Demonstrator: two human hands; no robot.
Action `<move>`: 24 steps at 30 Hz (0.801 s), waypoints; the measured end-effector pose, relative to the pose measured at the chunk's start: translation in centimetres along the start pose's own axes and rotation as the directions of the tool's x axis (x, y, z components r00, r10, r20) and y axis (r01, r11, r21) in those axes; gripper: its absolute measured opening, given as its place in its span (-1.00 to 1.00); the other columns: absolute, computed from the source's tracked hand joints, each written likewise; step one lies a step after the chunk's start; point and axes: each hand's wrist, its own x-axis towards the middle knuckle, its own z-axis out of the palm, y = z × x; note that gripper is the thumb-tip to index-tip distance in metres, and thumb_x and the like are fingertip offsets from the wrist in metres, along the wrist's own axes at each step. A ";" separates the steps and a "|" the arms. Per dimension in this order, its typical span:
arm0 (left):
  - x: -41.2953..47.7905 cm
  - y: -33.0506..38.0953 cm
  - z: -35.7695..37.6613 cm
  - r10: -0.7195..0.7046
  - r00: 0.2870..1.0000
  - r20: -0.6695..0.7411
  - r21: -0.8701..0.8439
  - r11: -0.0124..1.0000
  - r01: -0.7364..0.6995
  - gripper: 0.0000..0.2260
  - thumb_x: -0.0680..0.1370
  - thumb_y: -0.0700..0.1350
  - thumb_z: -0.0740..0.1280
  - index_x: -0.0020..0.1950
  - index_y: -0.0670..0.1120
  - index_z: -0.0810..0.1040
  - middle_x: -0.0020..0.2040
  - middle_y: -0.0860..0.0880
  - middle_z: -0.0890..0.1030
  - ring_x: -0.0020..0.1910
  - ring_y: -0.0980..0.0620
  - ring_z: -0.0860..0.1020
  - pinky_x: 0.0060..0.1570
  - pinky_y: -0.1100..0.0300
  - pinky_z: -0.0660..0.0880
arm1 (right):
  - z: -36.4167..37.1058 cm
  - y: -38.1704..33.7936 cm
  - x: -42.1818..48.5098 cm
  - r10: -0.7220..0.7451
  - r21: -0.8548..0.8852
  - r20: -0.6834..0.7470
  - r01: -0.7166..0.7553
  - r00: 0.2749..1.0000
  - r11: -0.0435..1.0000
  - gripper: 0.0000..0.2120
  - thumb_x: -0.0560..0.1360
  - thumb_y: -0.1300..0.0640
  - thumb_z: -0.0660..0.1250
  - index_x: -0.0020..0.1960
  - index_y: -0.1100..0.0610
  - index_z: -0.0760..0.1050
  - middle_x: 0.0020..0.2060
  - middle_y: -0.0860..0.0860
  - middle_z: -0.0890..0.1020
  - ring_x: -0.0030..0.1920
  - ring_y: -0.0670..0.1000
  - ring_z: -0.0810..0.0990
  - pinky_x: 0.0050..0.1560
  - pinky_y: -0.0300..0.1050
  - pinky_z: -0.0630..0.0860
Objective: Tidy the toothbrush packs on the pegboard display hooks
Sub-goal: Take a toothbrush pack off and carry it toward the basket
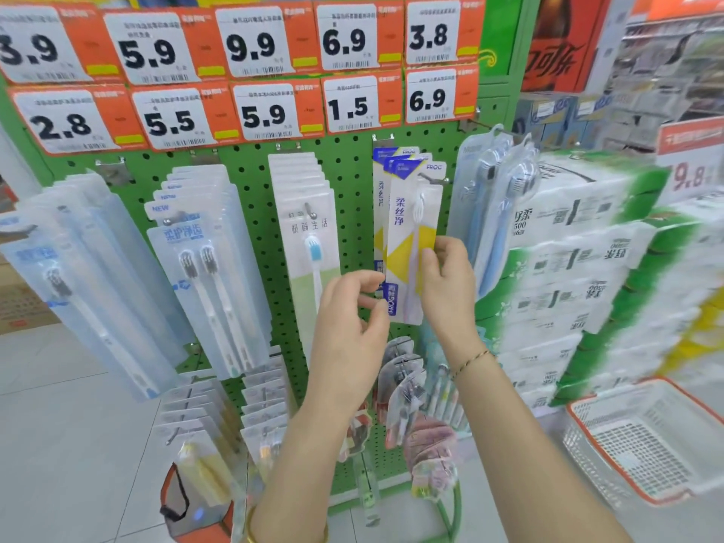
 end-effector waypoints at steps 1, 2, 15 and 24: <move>0.0 -0.1 0.0 -0.003 1.000 -0.001 -0.005 1.000 0.003 -0.75 0.56 -0.28 0.24 0.15 0.00 0.48 0.07 0.15 0.45 -0.03 0.32 0.46 -0.12 0.47 0.39 | -0.1 0.0 0.1 0.006 0.030 0.008 -0.006 1.000 1.000 -0.87 0.59 0.22 0.16 0.08 0.20 0.45 -0.10 -0.04 0.53 -0.03 0.03 0.50 -0.03 -0.12 0.39; 0.0 -0.1 0.0 -0.008 1.000 -0.002 -0.008 1.000 0.008 -0.75 0.56 -0.28 0.23 0.15 0.00 0.49 0.07 0.15 0.46 -0.04 0.32 0.46 -0.13 0.47 0.39 | -0.3 -0.1 0.1 0.007 0.055 0.014 -0.008 1.000 0.998 -0.90 0.59 0.24 0.16 0.02 0.16 0.45 -0.18 -0.10 0.50 -0.12 -0.03 0.47 -0.12 -0.19 0.36; 0.0 0.3 0.9 -0.034 0.997 -0.068 -0.050 0.998 0.031 -0.77 0.56 -0.29 0.24 0.10 0.02 0.48 0.07 0.12 0.48 -0.07 0.38 0.46 -0.14 0.54 0.37 | -2.0 0.2 -1.5 -0.038 0.277 0.068 0.017 0.997 0.961 -0.85 0.57 0.14 0.12 -0.12 0.00 0.42 -0.20 -0.04 0.49 -0.20 -0.11 0.42 -0.15 -0.19 0.39; -0.5 1.7 3.1 -0.047 0.990 -0.133 -0.148 0.989 0.027 -0.80 0.59 -0.20 0.23 0.05 0.12 0.46 0.08 0.05 0.54 -0.03 0.24 0.51 -0.08 0.41 0.44 | -3.9 0.3 -3.0 -0.103 0.395 0.132 0.043 0.986 0.918 -0.87 0.53 0.11 0.12 -0.11 -0.01 0.42 -0.22 -0.09 0.50 -0.21 -0.19 0.46 -0.14 -0.29 0.41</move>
